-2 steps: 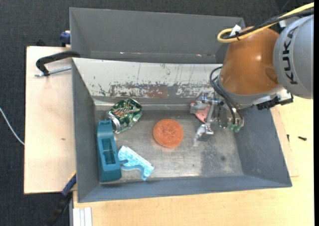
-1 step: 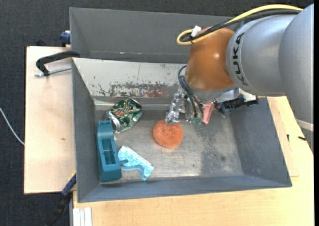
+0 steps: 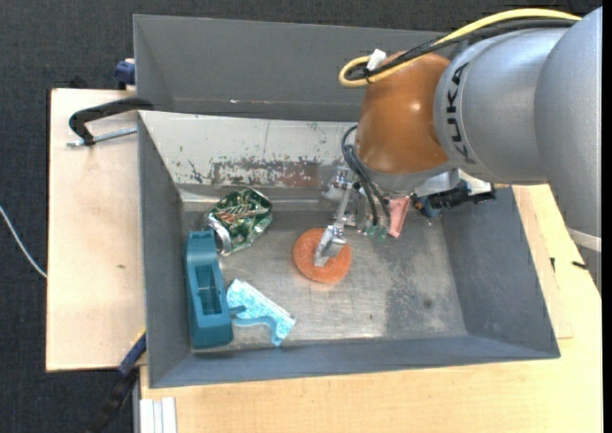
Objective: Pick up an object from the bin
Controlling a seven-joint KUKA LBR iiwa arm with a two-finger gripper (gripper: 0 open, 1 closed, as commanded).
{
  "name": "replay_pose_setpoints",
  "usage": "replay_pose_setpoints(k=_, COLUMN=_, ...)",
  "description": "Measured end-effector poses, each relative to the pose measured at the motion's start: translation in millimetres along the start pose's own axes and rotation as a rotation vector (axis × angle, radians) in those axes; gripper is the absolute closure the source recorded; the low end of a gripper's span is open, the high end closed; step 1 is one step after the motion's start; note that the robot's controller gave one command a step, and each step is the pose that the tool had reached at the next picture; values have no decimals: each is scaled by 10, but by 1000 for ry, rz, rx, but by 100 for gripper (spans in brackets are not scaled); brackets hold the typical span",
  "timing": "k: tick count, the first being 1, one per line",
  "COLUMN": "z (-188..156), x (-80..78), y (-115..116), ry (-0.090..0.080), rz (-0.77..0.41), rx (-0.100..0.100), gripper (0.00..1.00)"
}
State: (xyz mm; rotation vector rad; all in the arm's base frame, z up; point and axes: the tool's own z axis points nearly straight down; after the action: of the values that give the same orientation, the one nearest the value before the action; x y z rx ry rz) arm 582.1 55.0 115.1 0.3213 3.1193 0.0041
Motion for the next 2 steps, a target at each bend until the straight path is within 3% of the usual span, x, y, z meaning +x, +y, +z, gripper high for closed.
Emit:
replay_pose_setpoints(k=1, z=0, x=0, y=0, ry=0, rz=0, rx=0, gripper=0)
replay_pose_setpoints(k=2, z=399, x=221, y=-382, ry=10, rz=-380, rx=-2, gripper=100)
